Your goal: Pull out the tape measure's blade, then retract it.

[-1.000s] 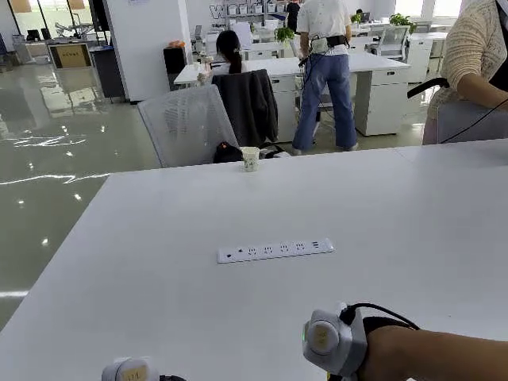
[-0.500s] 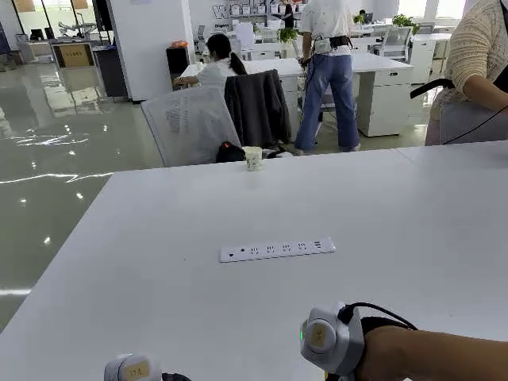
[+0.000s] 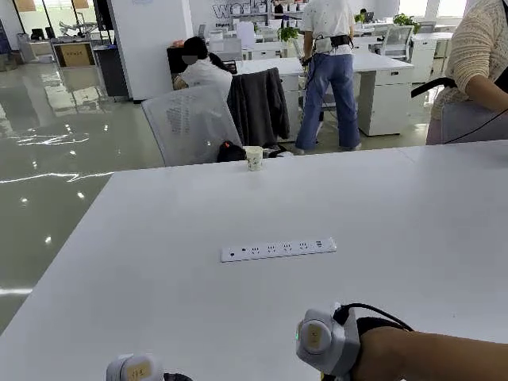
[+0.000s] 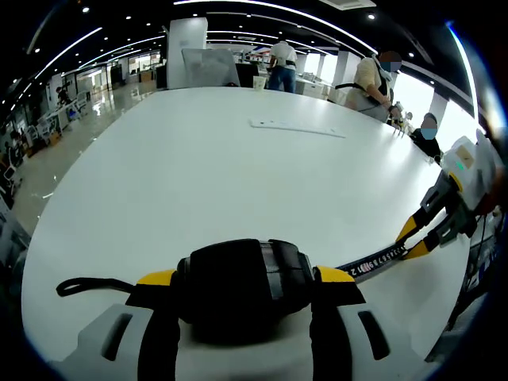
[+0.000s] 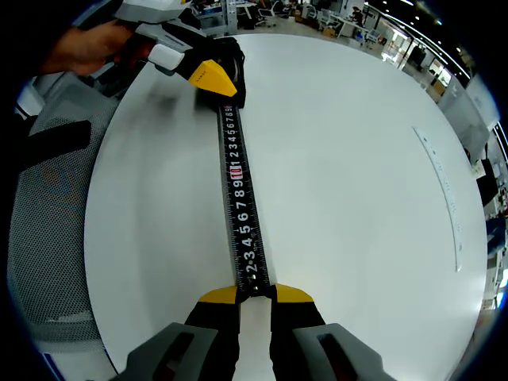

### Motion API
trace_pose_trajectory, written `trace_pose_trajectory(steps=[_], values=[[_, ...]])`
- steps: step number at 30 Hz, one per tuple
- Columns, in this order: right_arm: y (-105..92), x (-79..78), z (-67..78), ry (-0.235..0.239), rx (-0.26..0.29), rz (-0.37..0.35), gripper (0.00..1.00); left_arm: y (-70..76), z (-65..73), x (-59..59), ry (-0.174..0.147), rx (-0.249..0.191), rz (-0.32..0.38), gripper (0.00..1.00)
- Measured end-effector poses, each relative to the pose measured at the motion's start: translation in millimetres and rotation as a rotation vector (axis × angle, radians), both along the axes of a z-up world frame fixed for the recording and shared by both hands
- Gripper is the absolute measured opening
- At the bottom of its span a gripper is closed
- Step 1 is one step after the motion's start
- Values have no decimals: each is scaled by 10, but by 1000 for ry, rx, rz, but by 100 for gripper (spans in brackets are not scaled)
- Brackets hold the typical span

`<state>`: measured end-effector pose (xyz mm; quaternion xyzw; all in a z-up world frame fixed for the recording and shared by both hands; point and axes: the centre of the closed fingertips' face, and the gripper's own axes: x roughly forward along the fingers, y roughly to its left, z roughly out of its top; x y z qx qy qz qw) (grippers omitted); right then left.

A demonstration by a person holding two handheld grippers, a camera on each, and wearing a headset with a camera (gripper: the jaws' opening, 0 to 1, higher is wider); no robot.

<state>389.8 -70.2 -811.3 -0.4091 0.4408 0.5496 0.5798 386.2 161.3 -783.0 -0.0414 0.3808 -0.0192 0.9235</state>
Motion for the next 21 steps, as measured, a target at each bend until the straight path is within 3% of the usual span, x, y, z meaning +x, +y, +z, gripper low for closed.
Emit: trace_pose_trajectory(steps=[21], values=[[100, 1, -2, 6, 11, 4, 11, 4, -6, 9, 3, 4, 5, 62]])
